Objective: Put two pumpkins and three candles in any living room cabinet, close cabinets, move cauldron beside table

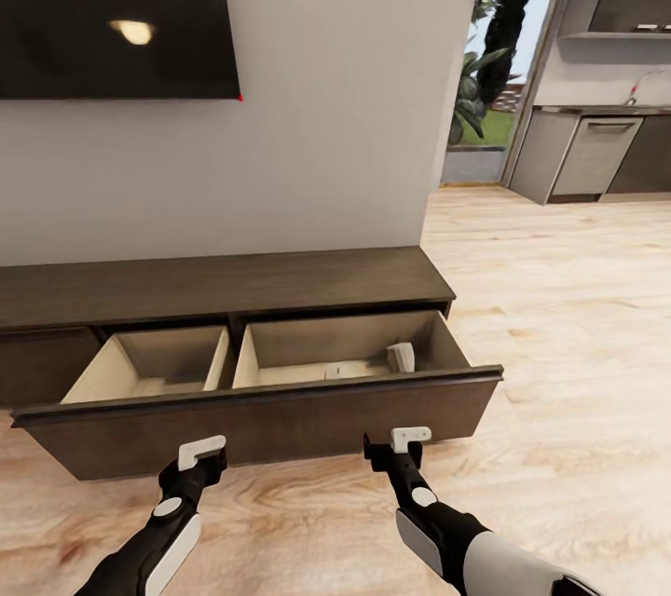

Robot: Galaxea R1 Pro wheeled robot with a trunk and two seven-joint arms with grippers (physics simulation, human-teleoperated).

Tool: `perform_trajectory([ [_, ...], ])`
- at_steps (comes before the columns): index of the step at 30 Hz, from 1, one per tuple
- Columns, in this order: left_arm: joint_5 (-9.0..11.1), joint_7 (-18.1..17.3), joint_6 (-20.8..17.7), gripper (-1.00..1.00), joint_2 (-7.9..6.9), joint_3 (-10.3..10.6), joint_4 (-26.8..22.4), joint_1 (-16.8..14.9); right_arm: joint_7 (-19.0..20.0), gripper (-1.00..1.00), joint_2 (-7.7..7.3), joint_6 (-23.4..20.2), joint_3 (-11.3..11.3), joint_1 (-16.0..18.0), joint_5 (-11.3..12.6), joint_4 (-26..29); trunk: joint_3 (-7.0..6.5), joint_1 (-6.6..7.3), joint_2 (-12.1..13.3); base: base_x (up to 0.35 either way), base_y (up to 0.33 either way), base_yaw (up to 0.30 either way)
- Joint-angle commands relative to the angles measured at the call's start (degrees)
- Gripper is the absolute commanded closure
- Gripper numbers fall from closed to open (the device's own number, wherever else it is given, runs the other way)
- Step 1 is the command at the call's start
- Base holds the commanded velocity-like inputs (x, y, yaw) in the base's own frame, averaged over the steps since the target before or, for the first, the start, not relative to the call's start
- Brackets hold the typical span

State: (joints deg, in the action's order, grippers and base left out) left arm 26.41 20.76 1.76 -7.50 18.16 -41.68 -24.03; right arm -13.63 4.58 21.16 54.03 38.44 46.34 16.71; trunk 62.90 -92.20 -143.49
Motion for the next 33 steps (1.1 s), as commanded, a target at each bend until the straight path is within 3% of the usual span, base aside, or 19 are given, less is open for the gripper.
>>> perform_trajectory([
  [1, 0.6, 0.5, 0.2, -1.00, -0.08, 0.5, 0.0, 0.0, -0.3, -1.00, -0.01, 0.2, 0.5, 0.1, 0.4, 0.0, 0.05, 0.00, 0.0, 0.144, 0.000, 0.000],
  [33, 0.4, 0.5, 0.1, -1.00, -0.09, 0.5, 0.0, 0.0, -0.3, -1.00, -0.01, 0.5, 0.5, 0.1, 0.3, 0.1, 0.05, 0.00, 0.0, 0.172, 0.000, 0.000],
])
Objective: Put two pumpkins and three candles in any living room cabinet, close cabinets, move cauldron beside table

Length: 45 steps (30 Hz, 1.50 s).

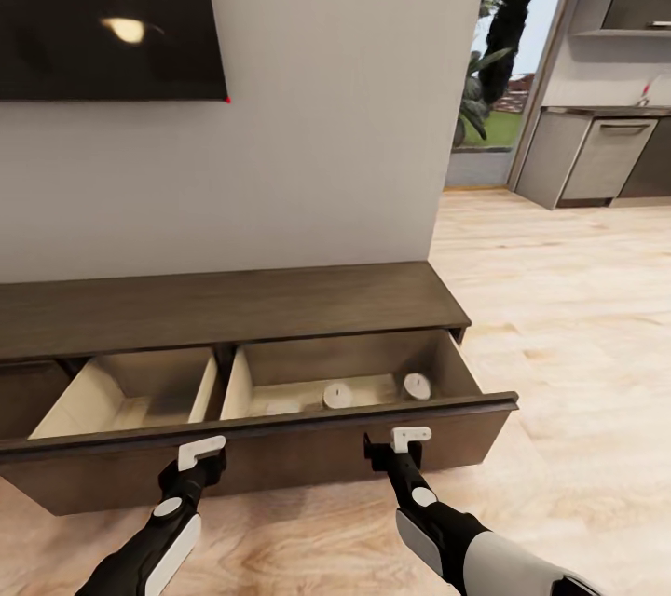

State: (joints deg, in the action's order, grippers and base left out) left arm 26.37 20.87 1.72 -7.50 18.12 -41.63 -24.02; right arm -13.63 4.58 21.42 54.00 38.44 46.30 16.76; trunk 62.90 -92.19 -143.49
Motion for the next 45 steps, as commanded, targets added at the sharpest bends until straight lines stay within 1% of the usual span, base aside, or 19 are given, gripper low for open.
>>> perform_trajectory([
  [1, 0.4, 0.4, 0.2, -1.00, -0.09, 0.5, -0.1, -0.1, -0.3, -1.00, -0.01, 0.2, 0.5, 0.1, 0.4, 0.0, 0.05, -0.01, 0.0, 0.190, 0.000, 0.000],
  [45, 0.4, 0.4, 0.1, -1.00, -0.15, 0.5, -0.1, -0.1, -0.3, -1.00, -0.01, 0.2, 0.6, 0.1, 0.4, 0.0, 0.05, -0.01, 0.0, 0.190, 0.000, 0.000],
])
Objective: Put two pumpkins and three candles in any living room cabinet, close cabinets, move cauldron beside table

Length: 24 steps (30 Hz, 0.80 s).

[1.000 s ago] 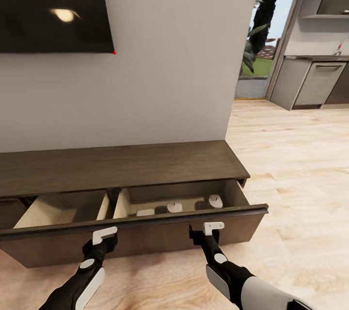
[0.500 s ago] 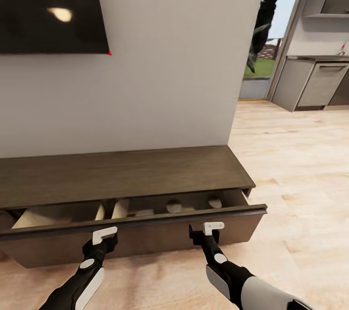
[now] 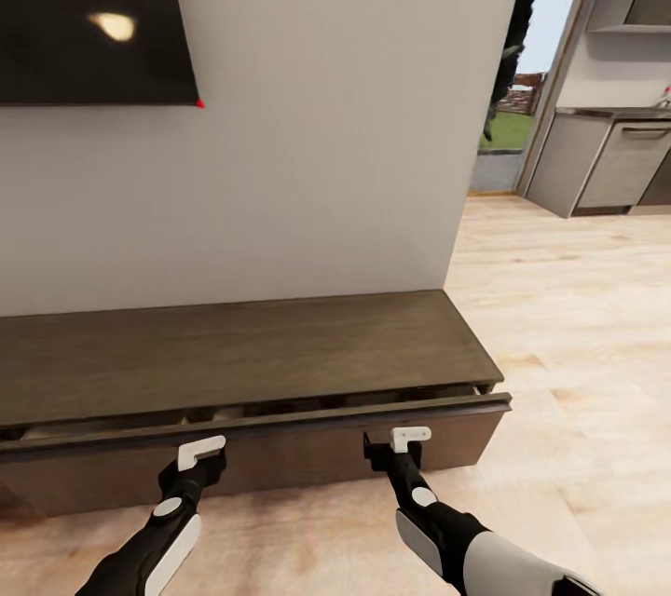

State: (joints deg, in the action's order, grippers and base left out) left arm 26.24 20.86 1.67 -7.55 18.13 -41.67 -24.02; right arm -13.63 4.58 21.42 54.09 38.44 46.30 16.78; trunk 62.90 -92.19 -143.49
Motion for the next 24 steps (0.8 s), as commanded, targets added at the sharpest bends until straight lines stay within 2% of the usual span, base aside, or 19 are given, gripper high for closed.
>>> perform_trajectory([
  [1, 0.5, 0.4, 0.2, -1.00, -0.10, 0.5, -0.1, -0.1, -0.3, -1.00, -0.01, 0.2, 0.5, 0.1, 0.4, 0.0, 0.05, -0.01, 0.0, 0.190, 0.000, 0.000],
  [9, 0.5, 0.4, 0.3, -1.00, -0.10, 0.5, -0.1, -0.1, -0.3, -1.00, 0.02, 0.2, 0.5, 0.1, 0.4, 0.0, 0.05, -0.01, 0.0, 0.181, 0.000, 0.000],
  [16, 0.5, 0.4, 0.3, -1.00, -0.17, 0.5, -0.1, -0.1, -0.3, -1.00, 0.01, 0.2, 0.5, 0.1, 0.3, 0.0, 0.05, -0.01, 0.0, 0.024, 0.000, 0.000],
  [19, 0.5, 0.4, 0.3, -1.00, -0.18, 0.5, -0.1, -0.1, -0.3, -1.00, 0.02, 0.2, 0.5, 0.1, 0.3, 0.0, 0.05, -0.01, 0.0, -0.093, 0.000, 0.000],
  [24, 0.5, 0.4, 0.3, -1.00, -0.17, 0.5, -0.1, -0.1, -0.3, -1.00, -0.01, 0.2, 0.5, 0.1, 0.3, 0.0, 0.05, -0.01, 0.0, -0.297, 0.000, 0.000],
])
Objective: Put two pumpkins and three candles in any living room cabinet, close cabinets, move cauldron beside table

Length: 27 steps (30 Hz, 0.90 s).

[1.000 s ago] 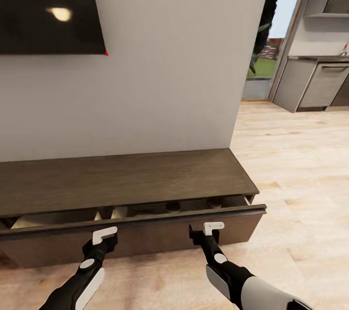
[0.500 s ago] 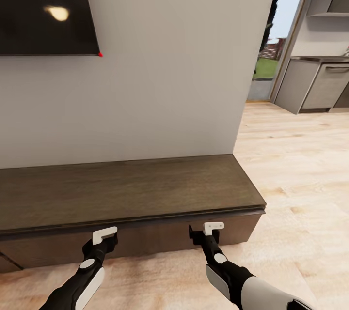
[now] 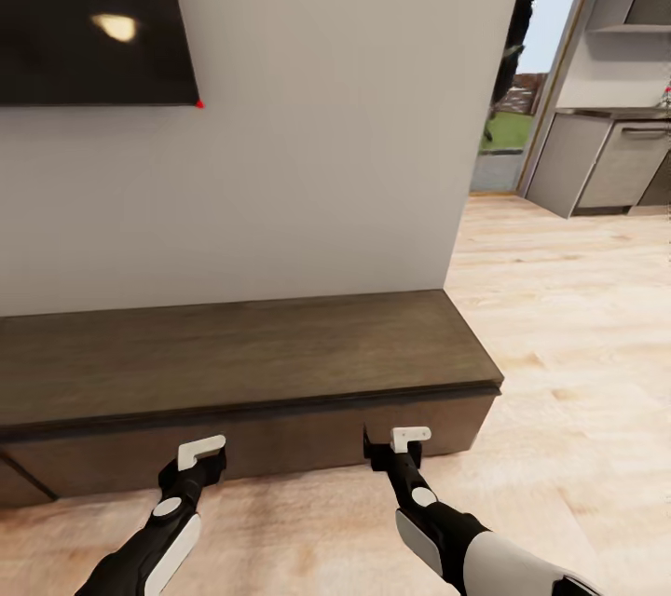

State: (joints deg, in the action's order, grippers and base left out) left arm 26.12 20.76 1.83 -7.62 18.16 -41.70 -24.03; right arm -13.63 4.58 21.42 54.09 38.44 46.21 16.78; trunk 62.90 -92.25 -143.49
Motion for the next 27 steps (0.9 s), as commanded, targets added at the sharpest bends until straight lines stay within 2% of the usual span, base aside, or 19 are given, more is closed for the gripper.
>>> perform_trajectory([
  [1, 0.6, 0.5, 0.2, -1.00, -0.10, 0.5, 0.0, 0.0, -0.3, -1.00, -0.01, 0.2, 0.5, 0.1, 0.4, 0.0, 0.05, 0.05, 0.0, -0.333, 0.000, 0.000],
  [23, 0.6, 0.6, 0.2, -1.00, -0.09, 0.5, 0.0, 0.0, -0.3, -1.00, 0.03, 0.2, 0.5, 0.1, 0.4, 0.0, 0.05, 0.05, 0.0, -0.339, 0.000, 0.000],
  [27, 0.6, 0.5, 0.2, -1.00, -0.05, 0.5, 0.0, 0.0, -0.3, -1.00, 0.04, 0.2, 0.5, 0.1, 0.4, 0.0, 0.05, 0.05, 0.0, -0.187, 0.000, 0.000],
])
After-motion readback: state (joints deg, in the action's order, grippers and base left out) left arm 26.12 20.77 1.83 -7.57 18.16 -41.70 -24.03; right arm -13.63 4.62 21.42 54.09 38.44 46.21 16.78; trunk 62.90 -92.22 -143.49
